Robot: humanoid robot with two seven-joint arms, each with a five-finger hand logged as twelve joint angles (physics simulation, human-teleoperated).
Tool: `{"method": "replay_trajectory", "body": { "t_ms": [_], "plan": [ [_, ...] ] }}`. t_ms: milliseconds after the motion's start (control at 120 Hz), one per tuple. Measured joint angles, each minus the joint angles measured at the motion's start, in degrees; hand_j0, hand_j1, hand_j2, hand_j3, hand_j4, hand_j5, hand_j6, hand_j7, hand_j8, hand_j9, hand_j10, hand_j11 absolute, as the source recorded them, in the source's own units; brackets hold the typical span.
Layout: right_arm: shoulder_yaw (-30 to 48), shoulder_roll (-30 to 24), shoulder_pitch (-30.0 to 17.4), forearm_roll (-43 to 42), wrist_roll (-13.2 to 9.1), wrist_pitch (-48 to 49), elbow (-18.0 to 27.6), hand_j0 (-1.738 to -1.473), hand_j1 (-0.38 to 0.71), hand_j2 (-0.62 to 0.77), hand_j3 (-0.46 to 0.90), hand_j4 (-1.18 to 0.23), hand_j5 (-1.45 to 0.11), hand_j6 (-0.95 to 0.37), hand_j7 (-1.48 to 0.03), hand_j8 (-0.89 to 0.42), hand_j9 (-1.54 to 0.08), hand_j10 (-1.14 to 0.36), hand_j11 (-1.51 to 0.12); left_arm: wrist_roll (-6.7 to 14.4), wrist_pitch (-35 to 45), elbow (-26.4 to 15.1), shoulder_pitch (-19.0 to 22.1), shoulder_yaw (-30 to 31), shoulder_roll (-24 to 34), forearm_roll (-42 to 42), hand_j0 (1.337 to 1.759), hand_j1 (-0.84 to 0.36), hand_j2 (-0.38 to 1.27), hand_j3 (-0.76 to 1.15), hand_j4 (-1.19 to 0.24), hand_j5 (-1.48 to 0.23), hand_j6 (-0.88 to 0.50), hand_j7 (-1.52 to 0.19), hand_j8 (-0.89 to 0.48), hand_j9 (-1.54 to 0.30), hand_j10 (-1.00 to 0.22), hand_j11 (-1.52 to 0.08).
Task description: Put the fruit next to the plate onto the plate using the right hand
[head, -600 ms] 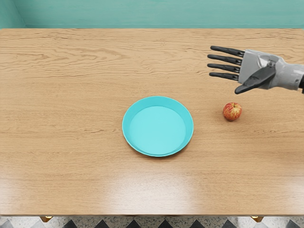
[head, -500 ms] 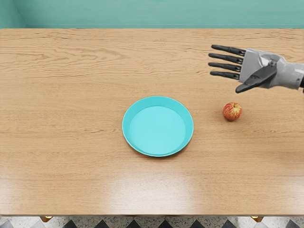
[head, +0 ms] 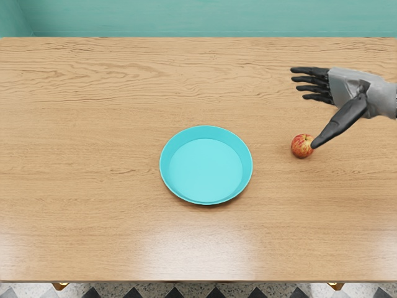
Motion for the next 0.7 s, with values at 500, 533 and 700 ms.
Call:
{"method": "replay_trajectory", "body": {
  "t_ms": [500, 533, 700],
  "plan": [
    [-16.47, 13.15, 3.9, -10.21, -17.55, -40.78, 3.95, -1.658, -0.3, -0.01, 0.0, -0.05, -0.06, -0.05, -0.06, -0.05, -0.06, -0.05, -0.06, 0.0, 0.0, 0.0, 0.0, 0.0, 0.0, 0.0, 1.658, 0.05, 0.05, 0.0, -0.25, -0.32, -0.25, -0.32, -0.25, -0.32, -0.25, -0.32],
    [-17.75, 14.06, 4.76, -10.29, -18.38, -41.59, 3.95, -1.658, -0.3, -0.01, 0.0, -0.05, -0.06, -0.05, -0.06, -0.05, -0.06, -0.05, -0.06, 0.0, 0.0, 0.0, 0.0, 0.0, 0.0, 0.0, 1.658, 0.05, 0.05, 0.0, -0.25, -0.32, -0.25, -0.32, -0.25, -0.32, -0.25, -0.32],
    [-25.1, 18.28, 10.23, -10.0, -20.29, -43.29, 3.88, -1.658, -0.3, -0.01, 0.0, -0.05, -0.06, -0.05, -0.06, -0.05, -0.06, -0.05, -0.06, 0.0, 0.0, 0.0, 0.0, 0.0, 0.0, 0.0, 1.658, 0.05, 0.05, 0.0, -0.25, -0.32, -0.25, -0.32, -0.25, -0.32, -0.25, -0.32]
  ]
}}
